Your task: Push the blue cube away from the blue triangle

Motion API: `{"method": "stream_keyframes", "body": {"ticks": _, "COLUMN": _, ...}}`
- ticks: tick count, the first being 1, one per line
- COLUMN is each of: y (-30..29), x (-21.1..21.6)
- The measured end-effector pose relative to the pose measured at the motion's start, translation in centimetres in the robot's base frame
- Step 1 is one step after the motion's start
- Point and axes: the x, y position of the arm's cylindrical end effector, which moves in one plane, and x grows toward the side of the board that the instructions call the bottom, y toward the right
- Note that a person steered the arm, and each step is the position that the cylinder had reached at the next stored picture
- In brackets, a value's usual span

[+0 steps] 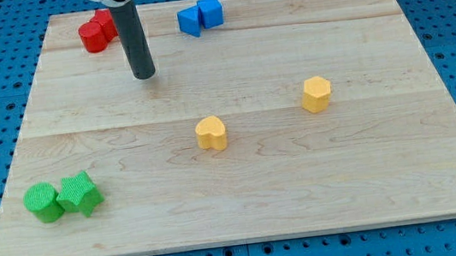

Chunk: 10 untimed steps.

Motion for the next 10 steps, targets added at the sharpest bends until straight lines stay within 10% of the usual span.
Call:
{"method": "stream_keyframes", "body": {"ticks": 4, "y": 6.2, "x": -15.5}}
{"method": "stream_keyframes", "body": {"ticks": 6, "y": 18.5, "x": -5.9}}
{"method": "stream_keyframes", "body": {"ticks": 10, "y": 12.4, "x": -6.5}}
